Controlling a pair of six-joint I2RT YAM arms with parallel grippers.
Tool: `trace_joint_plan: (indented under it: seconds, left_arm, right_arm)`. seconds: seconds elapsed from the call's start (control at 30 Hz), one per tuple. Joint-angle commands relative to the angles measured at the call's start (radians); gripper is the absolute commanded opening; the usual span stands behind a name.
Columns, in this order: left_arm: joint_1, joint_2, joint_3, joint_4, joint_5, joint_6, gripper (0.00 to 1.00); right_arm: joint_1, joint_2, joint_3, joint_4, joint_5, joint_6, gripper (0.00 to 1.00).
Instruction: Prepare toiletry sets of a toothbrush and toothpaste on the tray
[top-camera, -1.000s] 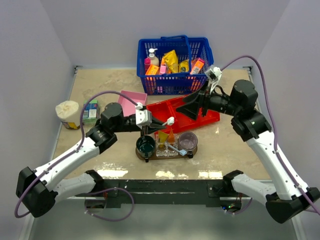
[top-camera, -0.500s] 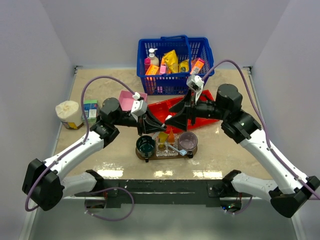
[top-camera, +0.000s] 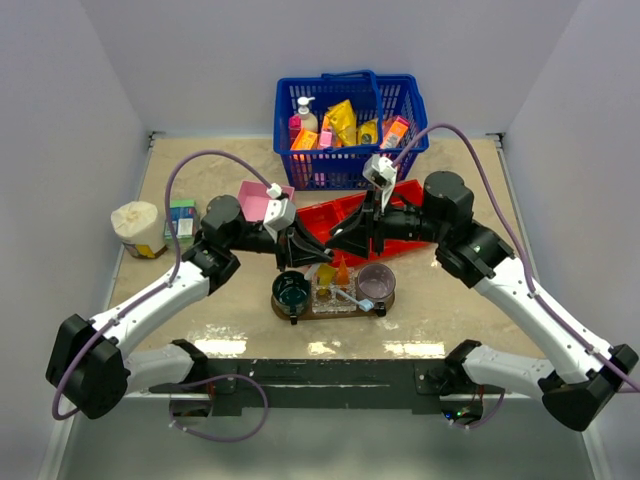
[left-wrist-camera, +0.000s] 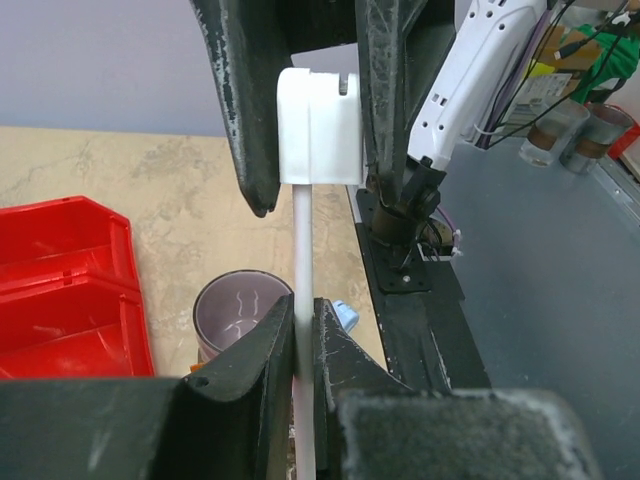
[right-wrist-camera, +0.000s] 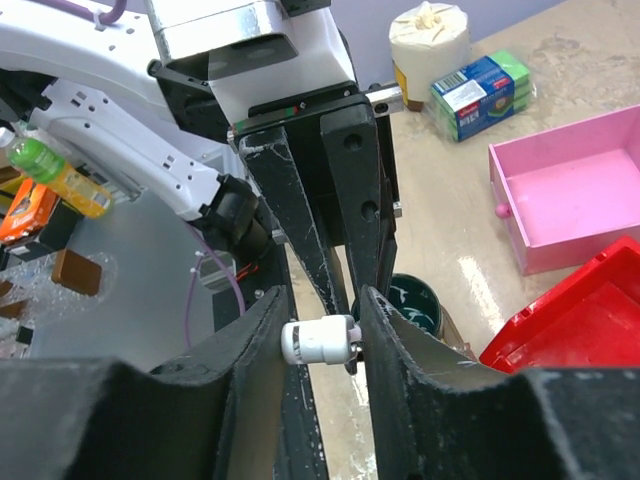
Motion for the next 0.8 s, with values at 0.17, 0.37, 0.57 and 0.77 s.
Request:
trace_joint_plan:
  seconds: [0.17,0.37,0.57,0.77]
  left_arm:
    - [0.009,-0.003,-0.025,0.093,-0.011,-0.039,0.0]
    - [0.007,-0.012,-0.026,0.09,-0.043,-0.039,0.07]
    - [0.013,-0.027,-0.031,0.076,-0.069,-0.019,0.41]
    - [0.029,-0.044,-0.034,0.042,-0.093,0.018,0.64]
  right_arm:
    - [0.017,-0.005,-0.013,0.046,0.026,-0.02,0.21]
    - [0.02,-0.003,-0.011,0.053,0.034,-0.02,0.08]
    - [0.021,-0.005,0.012,0.011,0.089,-0.057,0.05]
    - [0.023,-0.012,0.023,-0.021,0.134,-0.089,0.02]
